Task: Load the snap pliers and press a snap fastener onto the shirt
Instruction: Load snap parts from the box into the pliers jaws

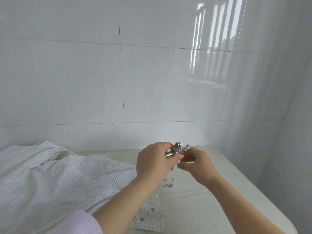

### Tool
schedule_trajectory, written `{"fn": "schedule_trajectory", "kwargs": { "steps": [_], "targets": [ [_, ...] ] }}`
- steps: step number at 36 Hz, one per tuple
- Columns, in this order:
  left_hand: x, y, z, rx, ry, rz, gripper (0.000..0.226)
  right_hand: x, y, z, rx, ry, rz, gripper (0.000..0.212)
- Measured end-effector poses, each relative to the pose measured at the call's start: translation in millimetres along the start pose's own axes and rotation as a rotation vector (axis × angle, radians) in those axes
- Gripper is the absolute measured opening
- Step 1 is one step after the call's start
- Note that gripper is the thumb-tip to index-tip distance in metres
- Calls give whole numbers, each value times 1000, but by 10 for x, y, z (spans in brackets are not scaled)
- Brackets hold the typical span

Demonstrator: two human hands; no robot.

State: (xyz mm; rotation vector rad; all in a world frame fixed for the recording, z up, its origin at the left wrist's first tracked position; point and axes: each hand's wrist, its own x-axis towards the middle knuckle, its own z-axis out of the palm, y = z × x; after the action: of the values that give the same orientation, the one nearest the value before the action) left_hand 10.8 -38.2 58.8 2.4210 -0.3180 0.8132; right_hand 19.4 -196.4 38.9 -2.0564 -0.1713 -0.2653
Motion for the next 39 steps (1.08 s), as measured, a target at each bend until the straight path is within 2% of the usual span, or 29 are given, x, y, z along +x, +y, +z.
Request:
{"fn": "schedule_trajectory", "kwargs": {
  "steps": [4, 8, 11, 13, 18, 21, 30, 39],
  "targets": [
    [149, -67, -93, 78, -49, -44, 35, 6, 152, 37, -261, 9, -13, 25],
    [292, -154, -168, 206, -110, -59, 38, -57, 279, 226, -552, -169, -81, 25],
    [371, -200, -199, 316, -171, -37, 42, -71, 376, 414, -625, -250, -115, 29],
    [401, -232, -208, 371, -228, -25, 42, -61, 442, 491, -616, -236, -112, 31],
    [390, -341, -148, 489, -346, 37, 42, 62, 678, 359, -645, -35, 3, 41],
    [355, -398, -47, 475, -377, 72, 40, 168, 831, 214, -752, -48, 63, 43],
    [212, -533, 220, 399, -229, 180, 31, 423, 1020, 27, -875, -164, 155, 57],
    [231, -599, 295, 364, -204, 168, 33, 575, 1054, 40, -917, -137, 19, 33]
  ]
}}
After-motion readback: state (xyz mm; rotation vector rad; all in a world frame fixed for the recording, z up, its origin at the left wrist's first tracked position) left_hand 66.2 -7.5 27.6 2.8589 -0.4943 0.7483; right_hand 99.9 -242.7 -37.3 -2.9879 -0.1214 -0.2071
